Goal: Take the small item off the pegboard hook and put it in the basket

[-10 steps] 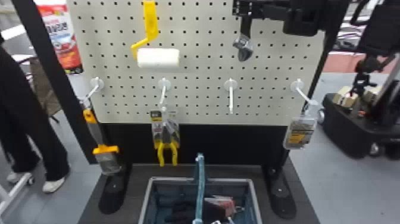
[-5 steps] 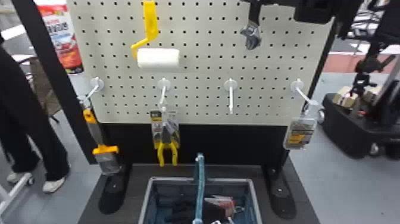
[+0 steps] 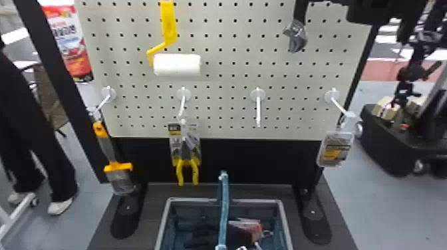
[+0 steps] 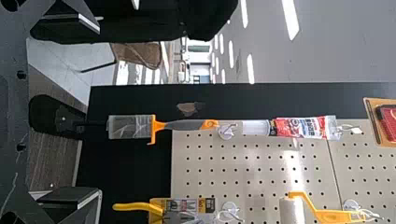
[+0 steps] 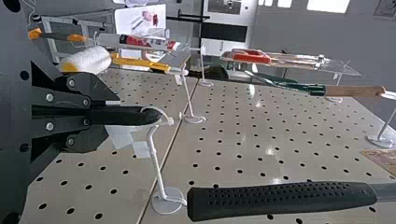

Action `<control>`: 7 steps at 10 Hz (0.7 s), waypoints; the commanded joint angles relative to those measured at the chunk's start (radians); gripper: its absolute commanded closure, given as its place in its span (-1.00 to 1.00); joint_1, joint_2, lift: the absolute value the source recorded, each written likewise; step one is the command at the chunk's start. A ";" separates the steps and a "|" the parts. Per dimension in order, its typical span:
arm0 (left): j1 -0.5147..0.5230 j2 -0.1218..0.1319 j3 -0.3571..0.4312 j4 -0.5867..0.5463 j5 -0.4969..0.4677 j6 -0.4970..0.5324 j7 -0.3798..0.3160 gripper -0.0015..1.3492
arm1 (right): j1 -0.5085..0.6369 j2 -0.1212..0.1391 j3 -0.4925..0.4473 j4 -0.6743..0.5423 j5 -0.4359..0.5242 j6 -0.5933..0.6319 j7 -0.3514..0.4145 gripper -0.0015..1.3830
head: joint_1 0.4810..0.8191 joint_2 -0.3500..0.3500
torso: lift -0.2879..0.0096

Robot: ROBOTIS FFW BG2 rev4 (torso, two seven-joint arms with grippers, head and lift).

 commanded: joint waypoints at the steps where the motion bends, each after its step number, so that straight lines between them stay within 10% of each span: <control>1: 0.000 0.000 0.000 0.000 0.000 0.000 0.000 -0.86 | 0.027 0.000 -0.027 -0.032 0.007 0.004 -0.001 0.77 | -0.60 0.00 | 0.26; 7: -0.002 -0.005 -0.003 0.000 0.000 0.006 0.000 -0.86 | 0.192 0.063 -0.153 -0.081 0.013 -0.015 -0.010 0.77 | -0.60 0.00 | 0.26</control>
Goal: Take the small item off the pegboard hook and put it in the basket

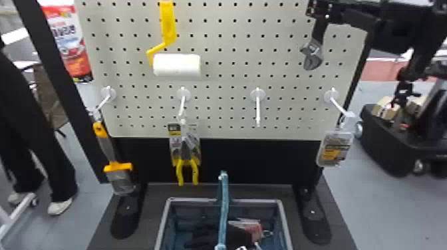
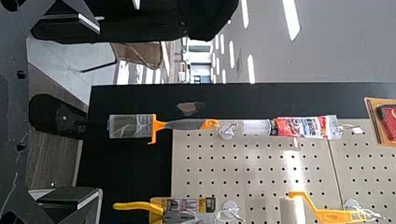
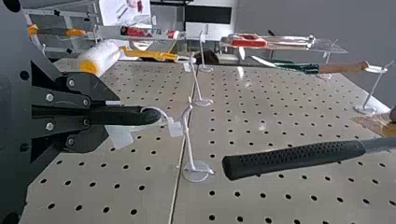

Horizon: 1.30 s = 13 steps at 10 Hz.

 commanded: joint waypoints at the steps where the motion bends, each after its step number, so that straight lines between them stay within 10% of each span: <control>1: 0.000 0.000 -0.001 0.000 0.001 0.001 0.000 -0.86 | 0.057 0.036 -0.043 -0.004 0.017 -0.021 -0.003 0.77 | -0.60 0.00 | 0.26; 13: 0.000 -0.001 -0.006 0.002 0.012 0.004 0.000 -0.86 | 0.497 0.251 -0.113 0.068 -0.023 -0.204 -0.105 0.77 | -0.60 0.00 | 0.26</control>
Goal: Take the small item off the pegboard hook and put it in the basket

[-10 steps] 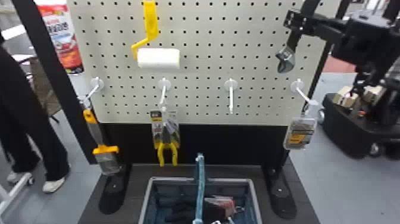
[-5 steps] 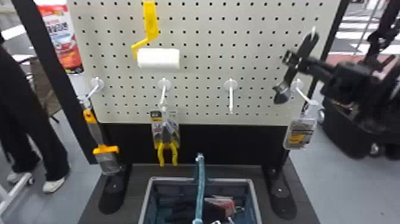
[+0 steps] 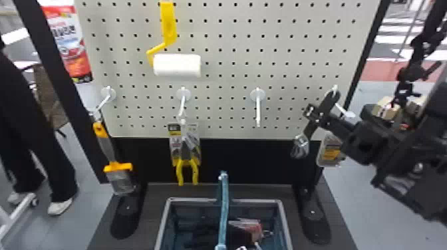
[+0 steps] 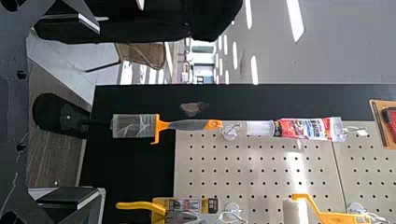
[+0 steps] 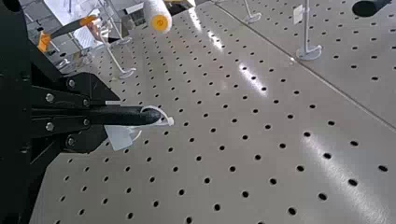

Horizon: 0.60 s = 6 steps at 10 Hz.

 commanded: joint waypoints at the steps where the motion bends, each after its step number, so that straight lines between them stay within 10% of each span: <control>1: 0.000 0.000 -0.002 0.000 0.002 0.000 0.000 -0.86 | 0.074 0.022 0.000 -0.013 -0.027 -0.060 -0.048 0.77 | -0.60 0.00 | 0.26; 6: -0.002 0.001 -0.003 0.003 0.002 0.000 0.000 -0.86 | 0.268 0.114 0.042 0.051 -0.090 -0.294 -0.202 0.77 | -0.60 0.00 | 0.26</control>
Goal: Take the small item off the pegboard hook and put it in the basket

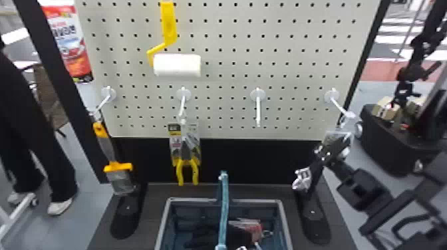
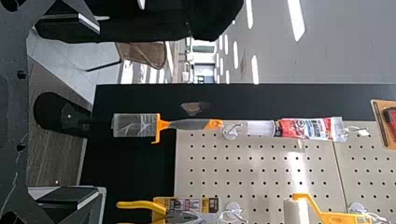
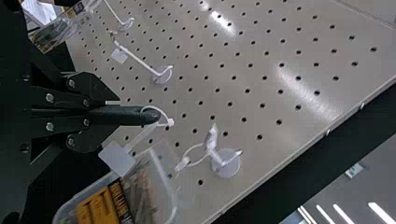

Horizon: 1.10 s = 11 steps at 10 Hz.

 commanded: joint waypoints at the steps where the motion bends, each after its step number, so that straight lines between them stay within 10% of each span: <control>1: -0.002 0.000 0.000 0.000 0.000 0.000 0.000 -0.86 | 0.023 0.005 0.054 0.078 -0.022 -0.081 -0.012 0.77 | -0.60 0.00 | 0.26; 11: -0.009 0.005 -0.003 0.010 0.010 0.000 -0.001 -0.86 | 0.000 -0.058 0.297 0.304 -0.106 -0.094 -0.012 0.78 | -0.60 0.00 | 0.26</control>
